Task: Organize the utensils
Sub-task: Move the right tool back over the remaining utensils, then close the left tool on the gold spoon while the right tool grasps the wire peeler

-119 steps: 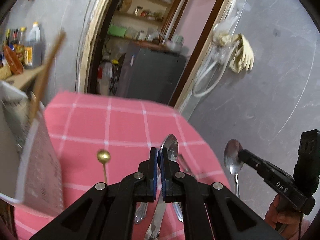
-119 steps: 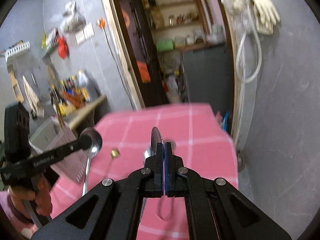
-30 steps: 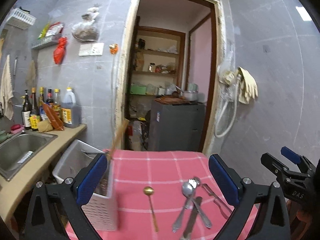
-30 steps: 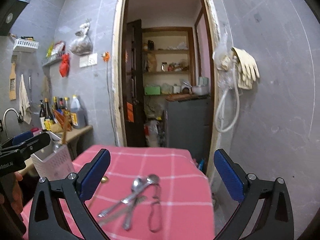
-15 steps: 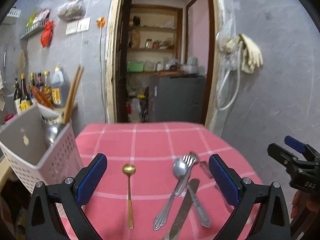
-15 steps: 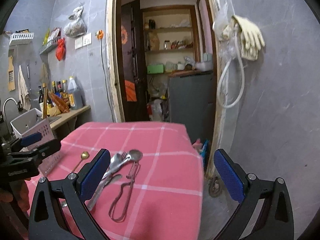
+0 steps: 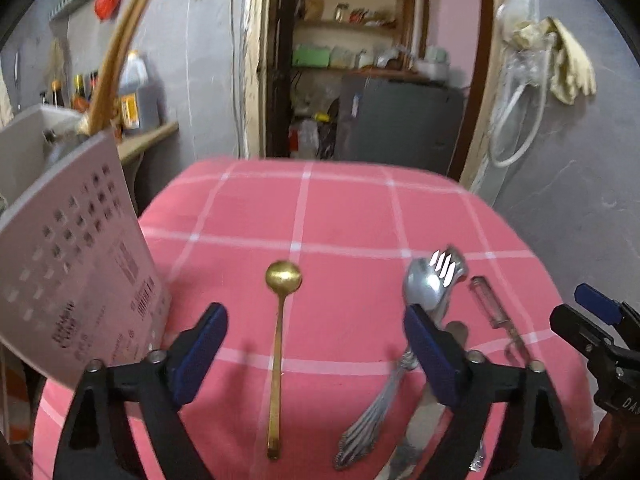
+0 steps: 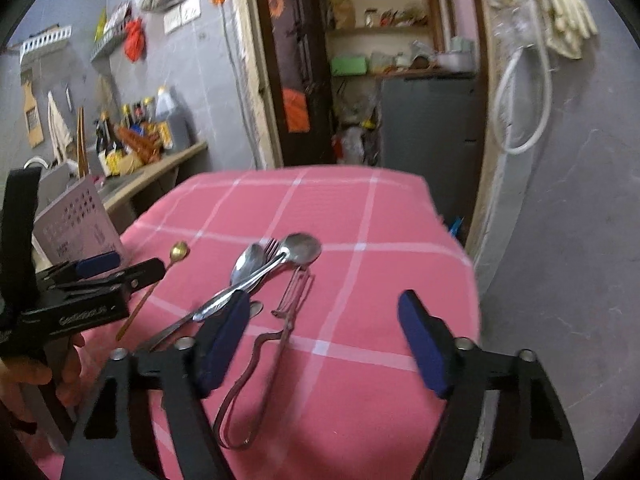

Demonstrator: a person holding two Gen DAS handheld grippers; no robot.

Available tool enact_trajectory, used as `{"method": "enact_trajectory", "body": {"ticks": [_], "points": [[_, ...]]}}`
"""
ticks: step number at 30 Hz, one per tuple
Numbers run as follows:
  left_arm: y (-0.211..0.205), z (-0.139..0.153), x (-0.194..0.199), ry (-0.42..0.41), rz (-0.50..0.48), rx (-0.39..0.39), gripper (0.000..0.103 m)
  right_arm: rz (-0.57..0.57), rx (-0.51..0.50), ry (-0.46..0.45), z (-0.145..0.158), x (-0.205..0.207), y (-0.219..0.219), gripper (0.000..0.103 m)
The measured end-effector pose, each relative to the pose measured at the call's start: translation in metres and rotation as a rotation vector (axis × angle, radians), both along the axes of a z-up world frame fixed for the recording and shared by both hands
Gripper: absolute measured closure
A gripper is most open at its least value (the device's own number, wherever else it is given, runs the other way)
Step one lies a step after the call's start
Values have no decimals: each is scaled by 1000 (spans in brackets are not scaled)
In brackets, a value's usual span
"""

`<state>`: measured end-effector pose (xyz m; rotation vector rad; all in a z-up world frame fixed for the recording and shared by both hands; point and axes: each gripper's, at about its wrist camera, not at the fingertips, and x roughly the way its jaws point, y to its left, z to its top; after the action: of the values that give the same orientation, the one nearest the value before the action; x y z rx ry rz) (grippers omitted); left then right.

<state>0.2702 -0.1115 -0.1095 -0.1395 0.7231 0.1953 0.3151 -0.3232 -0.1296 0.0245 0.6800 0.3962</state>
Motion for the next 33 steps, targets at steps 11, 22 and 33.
{"method": "enact_trajectory", "body": {"ticks": [11, 22, 33], "points": [[22, -27, 31, 155, 75, -93, 60, 58, -85, 124, -17, 35, 40, 67], [5, -23, 53, 260, 39, 20, 88, 36, -168, 243, -25, 51, 71, 84], [12, -18, 43, 298, -13, -125, 99, 0, -41, 312, -25, 30, 40, 92]]}}
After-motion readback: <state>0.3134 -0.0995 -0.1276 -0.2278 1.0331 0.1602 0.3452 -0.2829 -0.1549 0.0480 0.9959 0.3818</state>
